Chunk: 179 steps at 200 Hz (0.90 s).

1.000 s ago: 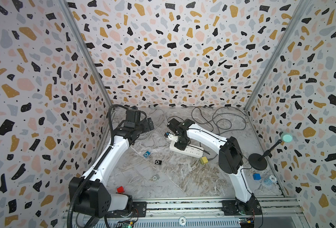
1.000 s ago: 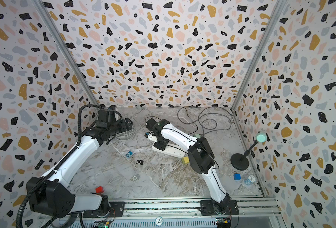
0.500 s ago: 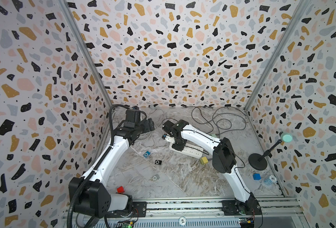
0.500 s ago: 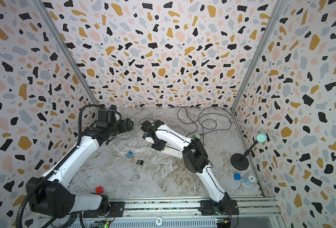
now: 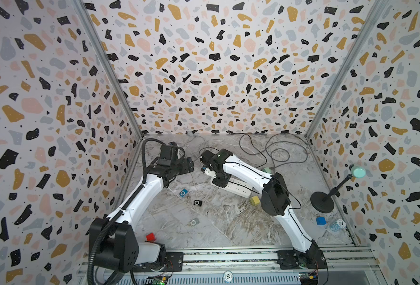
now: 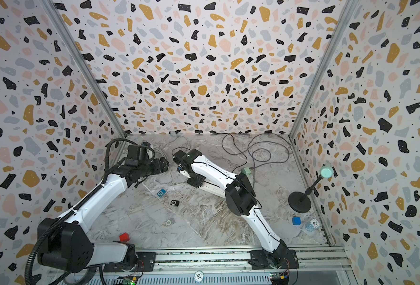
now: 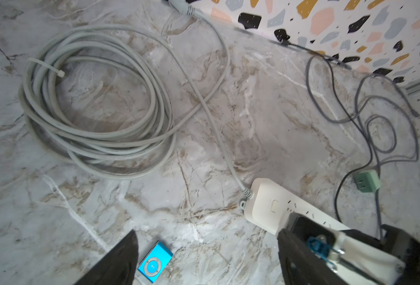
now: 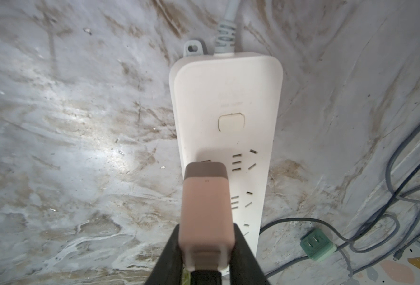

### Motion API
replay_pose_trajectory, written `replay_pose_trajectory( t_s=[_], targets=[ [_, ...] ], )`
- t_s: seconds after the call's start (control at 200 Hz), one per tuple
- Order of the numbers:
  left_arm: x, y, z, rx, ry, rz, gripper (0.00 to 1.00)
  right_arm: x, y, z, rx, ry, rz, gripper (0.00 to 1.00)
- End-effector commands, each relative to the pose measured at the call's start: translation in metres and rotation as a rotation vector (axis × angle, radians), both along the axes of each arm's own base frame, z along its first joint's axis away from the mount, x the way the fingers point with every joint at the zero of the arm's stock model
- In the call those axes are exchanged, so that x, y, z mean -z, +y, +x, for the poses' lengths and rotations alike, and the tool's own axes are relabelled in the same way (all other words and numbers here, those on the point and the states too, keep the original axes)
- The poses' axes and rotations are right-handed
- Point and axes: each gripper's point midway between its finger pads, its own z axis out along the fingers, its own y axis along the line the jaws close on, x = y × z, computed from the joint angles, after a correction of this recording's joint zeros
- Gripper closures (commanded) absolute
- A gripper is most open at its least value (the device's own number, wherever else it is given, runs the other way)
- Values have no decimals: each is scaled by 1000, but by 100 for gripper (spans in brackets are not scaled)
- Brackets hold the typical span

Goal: Charge mp3
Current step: Insert the plug into the socket.

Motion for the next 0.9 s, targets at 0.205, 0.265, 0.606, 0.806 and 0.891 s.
replay_pose_trajectory(
  t_s=[0.205, 0.265, 0.606, 0.806, 0.891],
  targets=[
    [43, -38, -40, 42, 20, -365, 47, 45, 11, -10, 32, 93, 19, 91],
    [44, -40, -44, 44, 5, -399, 47, 43, 13, -7, 33, 90, 29, 90],
    [25, -74, -50, 155, -89, -639, 19, 47, 11, -5, 55, 126, 67, 87],
    [39, -103, -58, 264, -41, -658, 16, 41, 14, 1, 59, 131, 115, 86],
    [49, -112, -58, 303, -13, -638, 15, 39, 14, 0, 48, 133, 117, 86]
  ],
)
